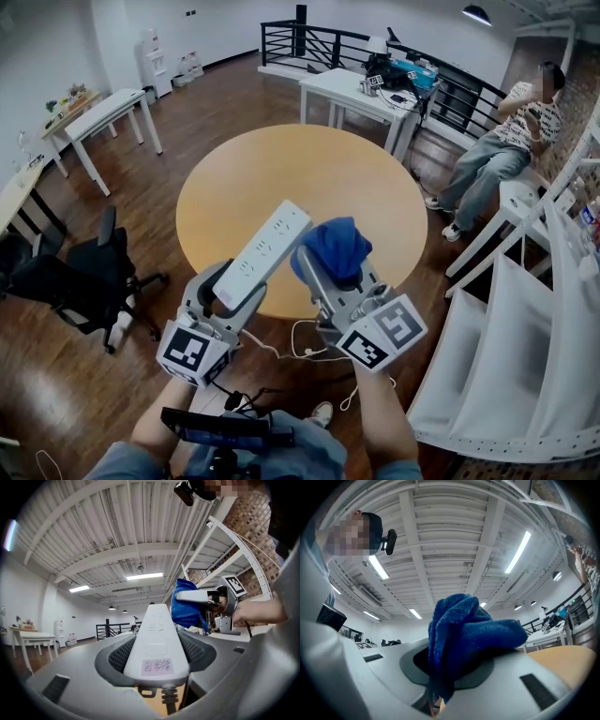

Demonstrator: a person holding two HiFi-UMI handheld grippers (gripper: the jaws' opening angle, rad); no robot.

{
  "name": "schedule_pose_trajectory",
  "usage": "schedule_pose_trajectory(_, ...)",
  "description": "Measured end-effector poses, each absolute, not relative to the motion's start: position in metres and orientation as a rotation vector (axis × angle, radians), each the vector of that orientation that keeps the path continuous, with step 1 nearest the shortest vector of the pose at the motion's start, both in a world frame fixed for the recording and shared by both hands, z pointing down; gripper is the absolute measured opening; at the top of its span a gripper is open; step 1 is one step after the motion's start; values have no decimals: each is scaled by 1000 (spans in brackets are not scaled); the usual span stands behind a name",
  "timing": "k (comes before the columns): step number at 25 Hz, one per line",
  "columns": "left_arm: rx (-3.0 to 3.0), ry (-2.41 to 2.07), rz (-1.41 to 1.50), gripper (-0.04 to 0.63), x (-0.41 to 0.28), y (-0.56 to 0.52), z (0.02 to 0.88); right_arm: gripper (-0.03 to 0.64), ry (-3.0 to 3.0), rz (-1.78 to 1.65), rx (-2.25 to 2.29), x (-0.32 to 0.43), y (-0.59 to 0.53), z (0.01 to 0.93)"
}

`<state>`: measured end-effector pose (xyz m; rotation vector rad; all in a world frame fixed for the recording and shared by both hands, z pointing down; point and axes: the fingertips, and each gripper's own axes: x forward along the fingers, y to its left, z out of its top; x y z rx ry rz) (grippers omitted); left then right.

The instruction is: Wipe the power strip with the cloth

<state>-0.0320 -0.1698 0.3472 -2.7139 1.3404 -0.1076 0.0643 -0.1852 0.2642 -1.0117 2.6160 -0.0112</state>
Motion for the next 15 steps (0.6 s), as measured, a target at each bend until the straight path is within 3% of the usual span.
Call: schedule_pose_trajectory(15, -2693, 1271, -143, 284, -22, -163, 346, 61, 2569, 34, -1145, 108, -213, 246)
